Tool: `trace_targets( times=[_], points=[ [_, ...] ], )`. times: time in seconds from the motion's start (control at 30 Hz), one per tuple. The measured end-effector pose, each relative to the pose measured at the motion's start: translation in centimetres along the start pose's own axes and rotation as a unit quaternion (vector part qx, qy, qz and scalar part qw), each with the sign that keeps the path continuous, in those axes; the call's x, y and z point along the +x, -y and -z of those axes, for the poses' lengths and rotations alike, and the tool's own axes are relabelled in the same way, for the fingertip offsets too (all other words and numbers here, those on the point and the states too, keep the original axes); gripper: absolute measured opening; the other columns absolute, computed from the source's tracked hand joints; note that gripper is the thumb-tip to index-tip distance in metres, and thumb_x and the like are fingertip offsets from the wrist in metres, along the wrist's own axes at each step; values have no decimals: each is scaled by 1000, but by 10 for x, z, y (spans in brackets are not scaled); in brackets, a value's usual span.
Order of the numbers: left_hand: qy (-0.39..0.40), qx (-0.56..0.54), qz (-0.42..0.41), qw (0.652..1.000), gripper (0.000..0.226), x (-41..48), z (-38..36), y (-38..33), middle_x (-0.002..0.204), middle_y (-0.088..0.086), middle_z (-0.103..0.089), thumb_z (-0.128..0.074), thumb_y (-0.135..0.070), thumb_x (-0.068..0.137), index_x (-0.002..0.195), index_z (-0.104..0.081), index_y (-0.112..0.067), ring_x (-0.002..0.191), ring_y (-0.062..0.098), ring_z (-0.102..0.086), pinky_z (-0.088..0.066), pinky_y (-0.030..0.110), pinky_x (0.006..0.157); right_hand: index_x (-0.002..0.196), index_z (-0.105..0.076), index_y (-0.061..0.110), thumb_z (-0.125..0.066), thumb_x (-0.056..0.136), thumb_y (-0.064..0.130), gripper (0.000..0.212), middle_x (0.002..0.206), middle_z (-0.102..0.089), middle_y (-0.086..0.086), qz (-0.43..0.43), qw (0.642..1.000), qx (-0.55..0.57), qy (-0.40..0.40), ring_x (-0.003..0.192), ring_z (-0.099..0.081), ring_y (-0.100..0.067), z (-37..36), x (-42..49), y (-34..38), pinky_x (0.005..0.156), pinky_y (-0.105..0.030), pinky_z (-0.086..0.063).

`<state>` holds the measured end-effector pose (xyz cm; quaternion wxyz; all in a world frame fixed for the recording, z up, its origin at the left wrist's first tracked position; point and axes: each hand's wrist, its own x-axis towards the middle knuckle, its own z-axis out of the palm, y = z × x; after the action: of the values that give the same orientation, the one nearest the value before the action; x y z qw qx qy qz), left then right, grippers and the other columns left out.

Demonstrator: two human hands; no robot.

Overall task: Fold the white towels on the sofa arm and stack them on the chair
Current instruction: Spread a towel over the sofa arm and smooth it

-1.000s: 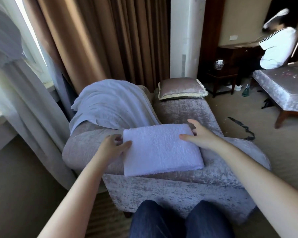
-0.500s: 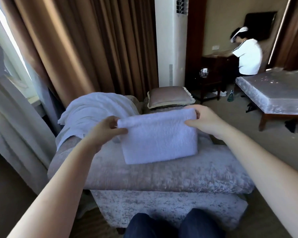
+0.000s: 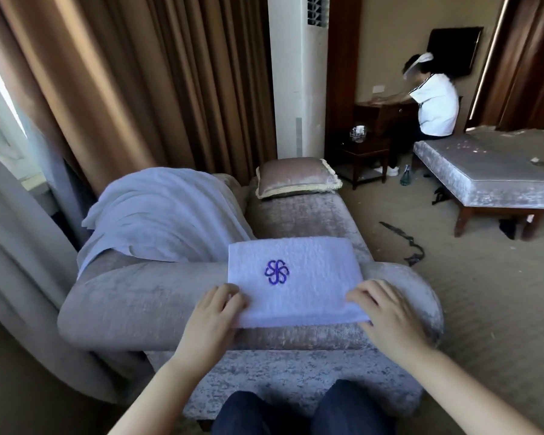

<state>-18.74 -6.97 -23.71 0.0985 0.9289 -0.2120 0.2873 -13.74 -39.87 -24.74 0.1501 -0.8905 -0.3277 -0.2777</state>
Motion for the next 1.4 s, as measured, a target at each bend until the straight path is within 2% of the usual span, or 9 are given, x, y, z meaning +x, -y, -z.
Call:
trace_targets(
  times=[0.27,0.4,0.53,0.73,0.87,1.0,1.1,1.27,1.4],
  points=[
    [-36,-111,59,991,29,-11,15,-5,105,-16,-54,-40,-15,80,100,-59,-21,88,9,-56,-43,29,75,101,-63,18,-40,79,8,33,102,-53,5,-16,993,107,-44,93,-53,-14,10,-8,-2,83,-24,-41],
    [-81,-159,292,940,30,25,15,-19,108,-9,-49,-51,-39,95,111,-52,-13,78,6,-57,-40,28,63,111,-65,12,-41,95,27,32,116,-56,1,-91,985,124,-80,108,-51,-15,14,31,16,90,-31,-44],
    [-12,-204,453,868,41,48,14,-14,89,-4,-58,-60,-44,92,107,-55,-6,78,17,-58,-37,29,59,139,-47,15,-54,96,24,44,145,-41,-3,-199,976,89,-15,130,-38,-23,9,52,18,104,-42,-39],
    [53,-344,442,826,40,50,23,-1,55,5,-47,-67,-29,90,61,-47,-9,54,18,-49,-45,28,54,141,-39,26,-43,70,77,87,129,-55,-4,-377,902,189,93,120,-51,-26,-1,44,2,91,-45,-49],
    [64,-411,452,789,26,49,30,-3,79,11,-66,-66,-24,91,80,-59,-1,75,27,-64,-57,46,76,139,-42,19,-70,82,41,66,121,-57,2,-384,876,288,35,111,-55,-20,4,44,7,90,-42,-49],
    [37,-463,433,772,22,54,37,-12,95,9,-73,-66,-21,92,100,-63,-1,87,24,-71,-59,37,74,134,-45,16,-77,81,21,62,118,-61,1,-396,837,378,3,106,-61,-19,15,42,4,88,-43,-52],
    [15,-465,414,783,19,61,39,-19,94,7,-74,-68,-20,90,99,-66,-3,89,23,-70,-56,41,79,129,-48,17,-80,76,16,62,115,-63,1,-411,811,417,-8,106,-62,-19,22,31,-2,89,-44,-52],
    [33,-476,351,805,11,86,35,-44,90,3,-76,-71,-20,88,95,-71,-12,88,21,-71,-55,35,77,113,-54,22,-79,78,8,46,108,-64,8,-435,779,452,-27,95,-61,-4,53,4,-9,72,-23,-49],
    [58,-436,256,861,10,120,40,-76,89,-2,-75,-75,-23,83,93,-74,-18,85,14,-70,-55,33,75,116,-52,19,-74,83,10,41,102,-60,13,-456,789,411,-24,90,-56,1,88,-30,-24,70,-19,-46]
  ],
)
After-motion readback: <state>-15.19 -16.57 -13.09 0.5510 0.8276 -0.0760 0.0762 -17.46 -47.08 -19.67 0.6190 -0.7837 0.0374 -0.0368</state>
